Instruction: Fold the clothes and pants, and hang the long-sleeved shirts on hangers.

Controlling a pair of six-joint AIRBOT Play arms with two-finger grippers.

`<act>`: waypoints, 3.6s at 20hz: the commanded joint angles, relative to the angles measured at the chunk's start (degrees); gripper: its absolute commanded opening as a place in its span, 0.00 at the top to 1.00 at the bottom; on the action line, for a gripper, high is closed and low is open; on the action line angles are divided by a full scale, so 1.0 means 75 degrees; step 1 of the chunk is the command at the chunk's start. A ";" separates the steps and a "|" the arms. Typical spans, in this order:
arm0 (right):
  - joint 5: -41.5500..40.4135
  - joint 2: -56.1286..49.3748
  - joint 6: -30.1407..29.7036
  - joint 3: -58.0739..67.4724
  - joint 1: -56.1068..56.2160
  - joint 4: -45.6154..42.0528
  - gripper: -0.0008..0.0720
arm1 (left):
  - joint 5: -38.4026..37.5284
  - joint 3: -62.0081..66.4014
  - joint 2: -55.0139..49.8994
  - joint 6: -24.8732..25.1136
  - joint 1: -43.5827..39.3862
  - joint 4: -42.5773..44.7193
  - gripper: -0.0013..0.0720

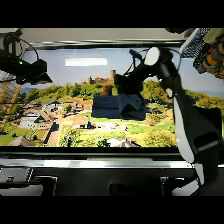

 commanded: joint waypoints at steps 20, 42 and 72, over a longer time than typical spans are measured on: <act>-0.0504 0.1629 -0.1728 0.0006 -0.1667 0.1058 0.31 | -0.0041 -0.0003 0.0082 0.0242 0.0134 0.0047 0.96; -0.2410 -0.0052 -0.4436 -0.5394 -0.3669 0.3095 0.34 | -0.0035 -0.0003 0.0061 0.0443 0.0134 0.0047 0.96; -0.1460 0.0965 0.0874 0.0283 -0.6983 0.1052 0.95 | 0.0152 -0.0003 0.0050 0.0469 0.0134 0.0047 0.96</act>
